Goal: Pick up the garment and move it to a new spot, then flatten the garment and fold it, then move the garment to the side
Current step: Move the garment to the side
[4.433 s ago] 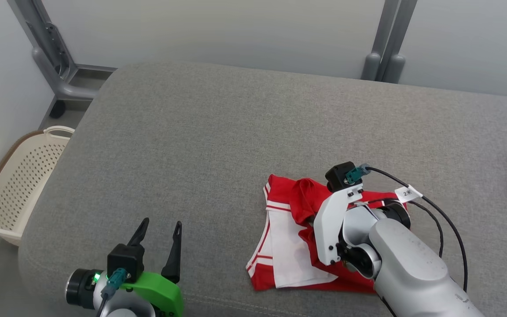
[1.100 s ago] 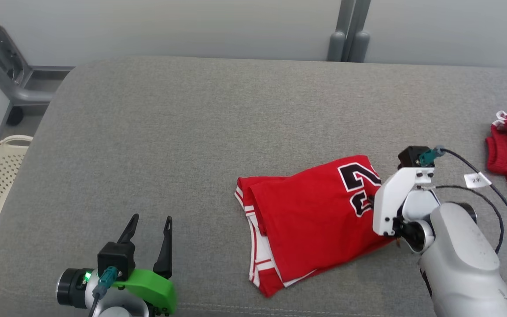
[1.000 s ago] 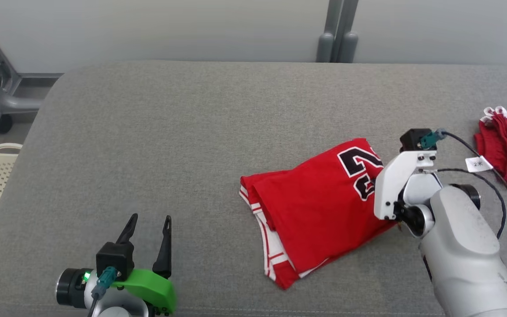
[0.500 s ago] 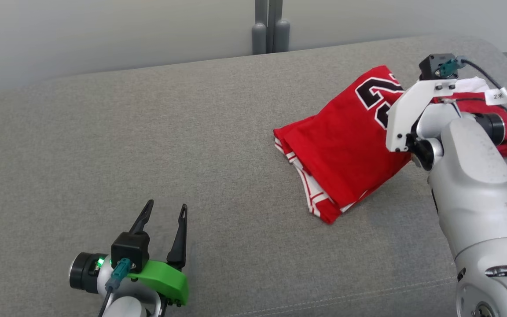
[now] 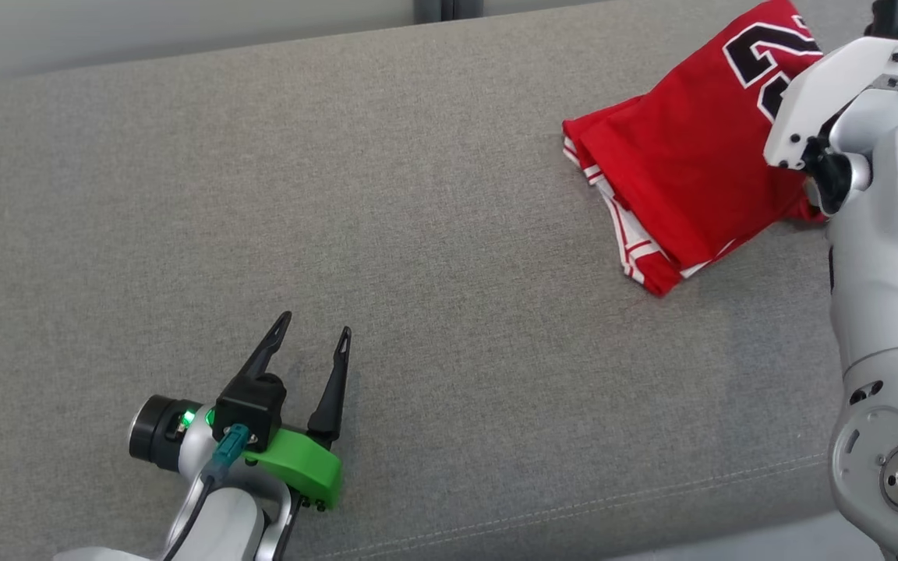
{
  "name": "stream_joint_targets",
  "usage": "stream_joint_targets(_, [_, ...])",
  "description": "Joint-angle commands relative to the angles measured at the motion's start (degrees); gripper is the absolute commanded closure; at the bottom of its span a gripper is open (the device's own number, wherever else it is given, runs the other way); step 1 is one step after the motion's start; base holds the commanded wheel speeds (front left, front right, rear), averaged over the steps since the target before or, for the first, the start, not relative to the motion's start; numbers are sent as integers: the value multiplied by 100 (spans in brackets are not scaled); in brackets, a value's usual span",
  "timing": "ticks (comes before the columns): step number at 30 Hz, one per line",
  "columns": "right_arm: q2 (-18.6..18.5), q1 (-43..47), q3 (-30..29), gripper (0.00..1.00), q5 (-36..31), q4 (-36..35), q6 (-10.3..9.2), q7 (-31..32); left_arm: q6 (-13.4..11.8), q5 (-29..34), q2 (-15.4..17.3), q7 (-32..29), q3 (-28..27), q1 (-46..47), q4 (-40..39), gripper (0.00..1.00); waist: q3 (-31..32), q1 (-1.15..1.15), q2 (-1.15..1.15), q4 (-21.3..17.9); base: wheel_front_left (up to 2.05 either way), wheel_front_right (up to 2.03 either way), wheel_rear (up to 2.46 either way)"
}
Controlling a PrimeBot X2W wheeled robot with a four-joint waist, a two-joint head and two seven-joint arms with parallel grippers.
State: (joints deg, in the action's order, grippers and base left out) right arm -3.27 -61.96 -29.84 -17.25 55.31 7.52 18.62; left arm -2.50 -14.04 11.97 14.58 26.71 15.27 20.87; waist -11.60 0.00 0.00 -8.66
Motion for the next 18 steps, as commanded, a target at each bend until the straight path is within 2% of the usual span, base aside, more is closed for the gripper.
stream_joint_targets(1, [-40,-116,-112,100,-69,-42,-7,12,17,41,55,-22,9,114,-32,0,-231,0,0,68,0,0,0])
stream_joint_targets(7, [-205,-351,-669,100,-473,-180,-7,142,41,94,110,-126,78,296,-193,0,-509,0,0,85,0,0,0])
stream_joint_targets(18, [-667,-550,-540,100,-1014,-470,-7,427,31,64,112,-168,166,431,-194,0,-589,0,0,-37,0,0,0])
